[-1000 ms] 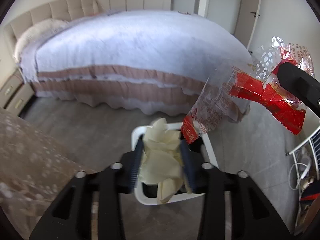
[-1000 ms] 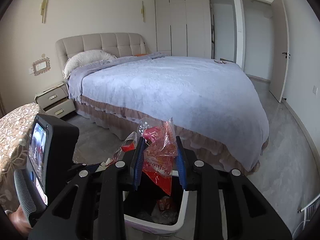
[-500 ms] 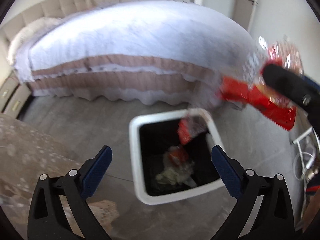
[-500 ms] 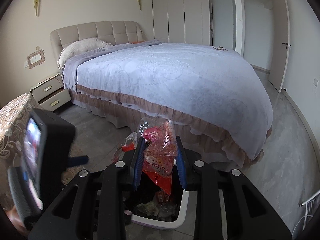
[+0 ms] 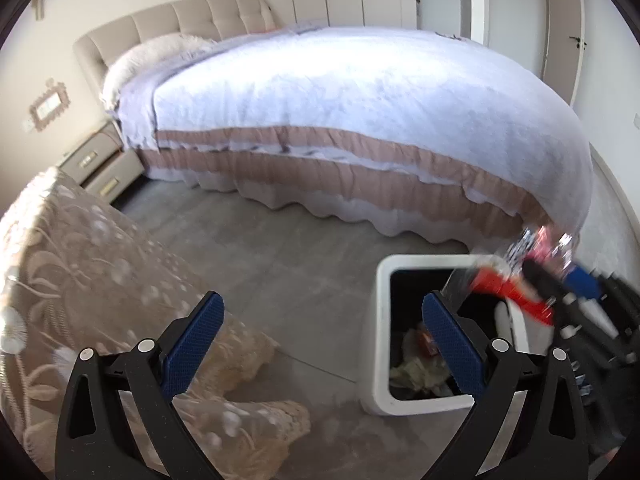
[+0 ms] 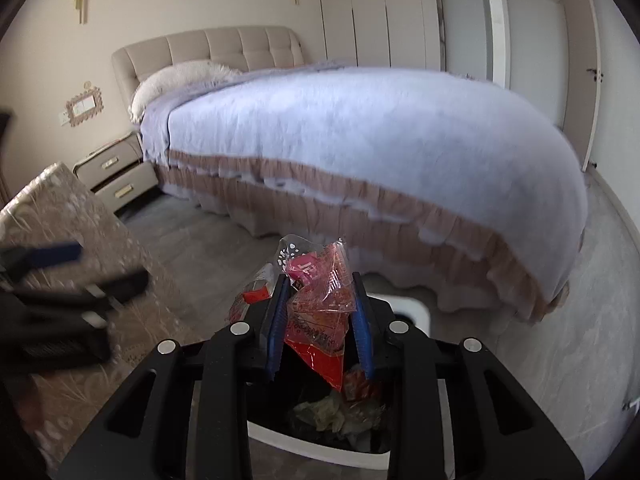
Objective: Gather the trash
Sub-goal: 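Open the right tool over the bin to drop the red wrapper, then bring both open tools back to the table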
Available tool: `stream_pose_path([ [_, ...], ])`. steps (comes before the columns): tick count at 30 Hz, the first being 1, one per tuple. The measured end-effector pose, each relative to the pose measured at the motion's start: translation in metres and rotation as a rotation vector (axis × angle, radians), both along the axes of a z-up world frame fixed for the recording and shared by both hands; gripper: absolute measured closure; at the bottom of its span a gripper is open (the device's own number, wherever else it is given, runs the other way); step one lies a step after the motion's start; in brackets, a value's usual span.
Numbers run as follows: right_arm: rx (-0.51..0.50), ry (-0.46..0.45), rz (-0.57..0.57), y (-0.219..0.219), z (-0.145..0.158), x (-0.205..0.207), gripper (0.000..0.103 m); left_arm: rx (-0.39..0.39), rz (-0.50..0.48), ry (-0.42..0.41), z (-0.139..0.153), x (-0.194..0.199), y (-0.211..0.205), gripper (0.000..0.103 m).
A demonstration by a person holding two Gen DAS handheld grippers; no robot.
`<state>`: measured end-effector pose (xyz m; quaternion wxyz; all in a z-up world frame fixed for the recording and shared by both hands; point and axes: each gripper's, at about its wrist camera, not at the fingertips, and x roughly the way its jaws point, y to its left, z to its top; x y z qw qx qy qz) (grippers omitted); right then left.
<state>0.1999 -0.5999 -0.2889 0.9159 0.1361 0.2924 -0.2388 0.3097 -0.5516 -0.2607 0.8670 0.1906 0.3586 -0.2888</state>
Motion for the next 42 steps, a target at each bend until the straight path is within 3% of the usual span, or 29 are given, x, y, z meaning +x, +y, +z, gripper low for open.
stream_pose_path([
  [3,0.015,0.017,0.002,-0.001,-0.014,0.006,0.068,-0.025,0.008,-0.004,0.003,0.000,0.004,0.005],
  [5,0.004,0.026,0.008,0.000,-0.019,0.008,0.046,-0.036,0.011,0.003,0.004,0.002,0.006,0.005],
  [6,-0.021,0.031,-0.009,0.002,-0.021,0.009,0.021,-0.040,0.012,0.007,0.005,0.002,0.007,0.005],
  [7,-0.049,0.026,-0.019,0.003,-0.025,0.009,0.007,-0.043,0.014,0.009,0.005,0.002,0.008,0.005],
  [8,-0.061,0.032,-0.014,0.004,-0.027,0.009,0.005,-0.049,0.016,0.011,0.006,0.002,0.008,0.005],
  [12,-0.070,0.114,-0.006,0.006,-0.036,0.014,0.005,-0.064,0.014,0.017,0.013,-0.001,0.011,0.005],
  [18,-0.120,0.082,-0.015,0.010,-0.017,0.006,0.005,-0.088,0.014,-0.006,0.034,-0.014,0.018,0.005],
  [23,-0.143,-0.035,0.007,0.024,0.031,-0.008,0.005,-0.149,0.032,-0.041,0.067,-0.027,0.041,0.005],
  [32,-0.196,-0.286,0.170,0.080,0.125,-0.025,0.005,-0.220,0.150,-0.185,0.133,-0.050,0.126,0.005],
  [42,-0.200,-0.404,0.385,0.155,0.176,-0.013,0.005,-0.202,0.332,-0.321,0.179,-0.070,0.230,0.005],
])
